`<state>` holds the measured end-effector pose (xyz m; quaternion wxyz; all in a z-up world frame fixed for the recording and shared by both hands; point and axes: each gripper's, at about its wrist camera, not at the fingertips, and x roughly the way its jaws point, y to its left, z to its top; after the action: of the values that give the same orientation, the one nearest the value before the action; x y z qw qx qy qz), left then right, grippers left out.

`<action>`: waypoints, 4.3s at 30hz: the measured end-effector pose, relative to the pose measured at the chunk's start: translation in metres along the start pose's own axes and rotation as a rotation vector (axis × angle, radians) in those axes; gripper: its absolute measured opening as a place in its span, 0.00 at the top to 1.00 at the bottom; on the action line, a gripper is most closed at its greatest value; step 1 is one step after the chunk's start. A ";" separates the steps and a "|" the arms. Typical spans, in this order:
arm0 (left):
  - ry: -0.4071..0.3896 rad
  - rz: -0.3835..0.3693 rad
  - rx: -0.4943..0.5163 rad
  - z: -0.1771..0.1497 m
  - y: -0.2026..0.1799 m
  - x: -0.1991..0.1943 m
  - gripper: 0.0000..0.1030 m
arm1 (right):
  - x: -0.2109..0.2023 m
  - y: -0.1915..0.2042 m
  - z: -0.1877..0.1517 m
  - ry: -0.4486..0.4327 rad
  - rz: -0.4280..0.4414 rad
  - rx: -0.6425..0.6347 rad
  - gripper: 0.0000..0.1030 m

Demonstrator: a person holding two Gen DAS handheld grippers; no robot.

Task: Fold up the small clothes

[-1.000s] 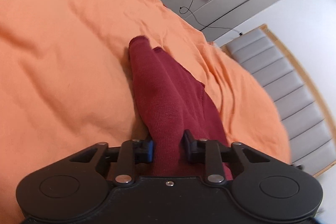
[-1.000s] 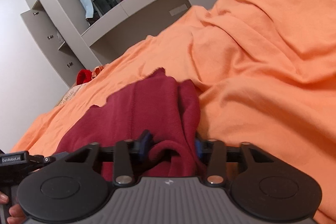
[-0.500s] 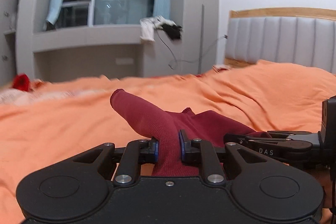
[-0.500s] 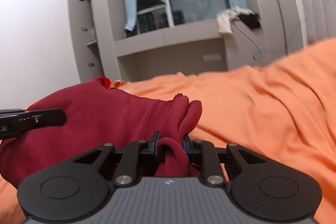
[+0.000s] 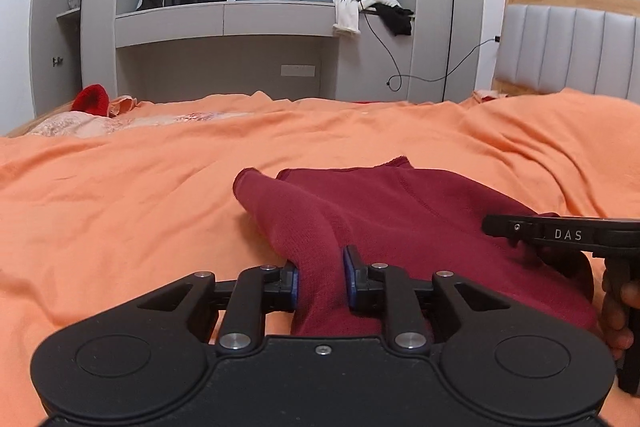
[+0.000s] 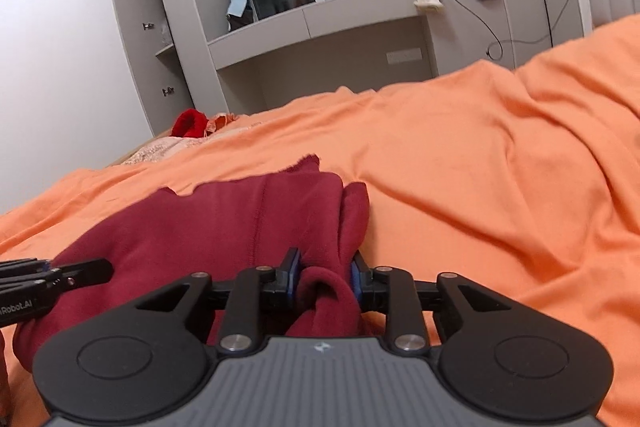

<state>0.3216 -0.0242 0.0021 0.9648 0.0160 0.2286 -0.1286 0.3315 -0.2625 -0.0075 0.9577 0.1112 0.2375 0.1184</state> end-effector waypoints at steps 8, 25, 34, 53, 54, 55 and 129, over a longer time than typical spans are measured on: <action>0.014 0.028 0.006 -0.001 -0.008 0.005 0.75 | 0.002 -0.011 -0.001 0.008 -0.006 0.044 0.61; -0.041 0.113 -0.089 0.001 -0.009 -0.017 0.06 | -0.032 -0.007 0.003 -0.106 -0.028 0.042 0.12; -0.206 0.094 -0.054 0.002 -0.033 -0.071 0.01 | -0.094 0.011 0.003 -0.253 -0.050 -0.032 0.00; -0.358 0.116 -0.048 -0.058 -0.070 -0.203 0.01 | -0.240 0.055 -0.071 -0.523 -0.095 -0.173 0.00; -0.360 0.122 -0.043 -0.062 -0.072 -0.208 0.01 | -0.245 0.057 -0.076 -0.526 -0.100 -0.173 0.00; -0.361 0.127 -0.038 -0.065 -0.074 -0.212 0.01 | -0.248 0.058 -0.079 -0.527 -0.105 -0.174 0.00; -0.291 0.155 -0.058 -0.115 -0.060 -0.242 0.01 | -0.258 0.087 -0.130 -0.408 -0.126 -0.257 0.00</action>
<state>0.0471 -0.0138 0.0090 0.9948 -0.0132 0.0883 -0.0483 0.0320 -0.2321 0.0139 0.9976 -0.0049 0.0285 0.0629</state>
